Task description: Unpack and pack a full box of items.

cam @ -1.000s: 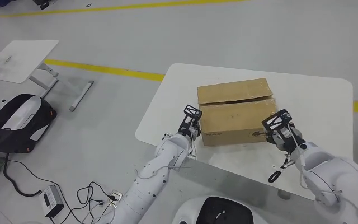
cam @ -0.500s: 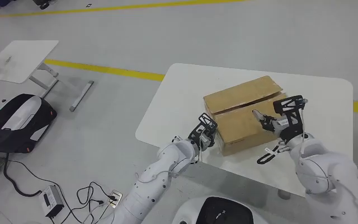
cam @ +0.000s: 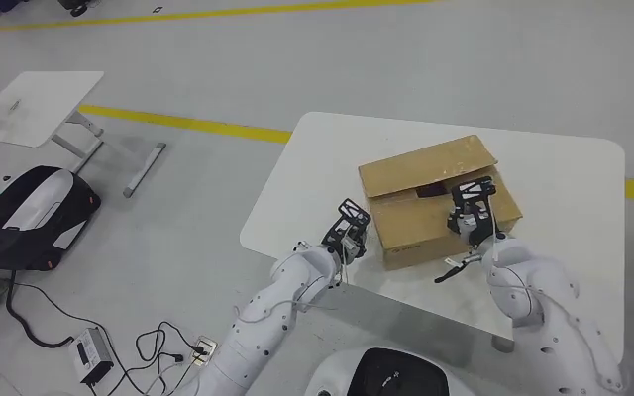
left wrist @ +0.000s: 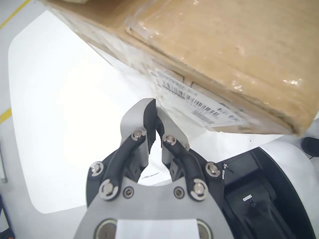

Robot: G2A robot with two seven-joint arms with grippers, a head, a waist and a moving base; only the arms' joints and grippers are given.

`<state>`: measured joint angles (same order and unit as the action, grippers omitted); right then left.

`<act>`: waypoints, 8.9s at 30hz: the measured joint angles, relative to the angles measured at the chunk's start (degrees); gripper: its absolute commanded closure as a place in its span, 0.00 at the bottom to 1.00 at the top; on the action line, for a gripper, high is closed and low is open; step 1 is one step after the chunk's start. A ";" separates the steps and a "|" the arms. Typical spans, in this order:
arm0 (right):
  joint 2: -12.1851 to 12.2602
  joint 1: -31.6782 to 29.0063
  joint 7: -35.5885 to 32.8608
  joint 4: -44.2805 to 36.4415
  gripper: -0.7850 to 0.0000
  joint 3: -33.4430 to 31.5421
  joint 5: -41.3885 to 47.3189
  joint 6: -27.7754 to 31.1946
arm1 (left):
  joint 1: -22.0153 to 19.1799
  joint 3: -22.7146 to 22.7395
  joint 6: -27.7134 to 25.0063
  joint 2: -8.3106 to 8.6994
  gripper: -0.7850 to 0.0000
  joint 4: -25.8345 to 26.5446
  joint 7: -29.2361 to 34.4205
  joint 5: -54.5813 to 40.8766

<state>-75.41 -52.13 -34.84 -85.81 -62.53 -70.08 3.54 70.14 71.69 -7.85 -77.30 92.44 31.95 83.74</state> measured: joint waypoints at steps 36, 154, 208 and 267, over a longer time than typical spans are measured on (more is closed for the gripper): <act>-1.00 2.23 -2.70 2.75 1.00 0.39 -3.13 -0.17 | 0.31 9.65 9.43 -0.45 1.00 1.47 4.17 -24.21; -3.11 2.75 -6.35 3.12 1.00 1.01 -9.81 3.69 | -8.41 0.91 14.15 2.98 1.00 -19.46 -10.73 -25.06; -3.66 2.77 -7.26 4.35 1.00 -0.69 -10.99 4.28 | -4.12 14.80 19.02 3.68 1.00 -10.03 -2.96 -56.22; -2.60 -0.40 -6.15 -10.71 0.51 -9.75 -7.05 6.11 | -2.76 17.58 11.05 5.39 0.00 -4.31 21.01 -72.02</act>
<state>-78.00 -52.53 -40.99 -96.51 -72.28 -77.14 9.66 67.39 89.27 3.20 -71.91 88.13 52.96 11.72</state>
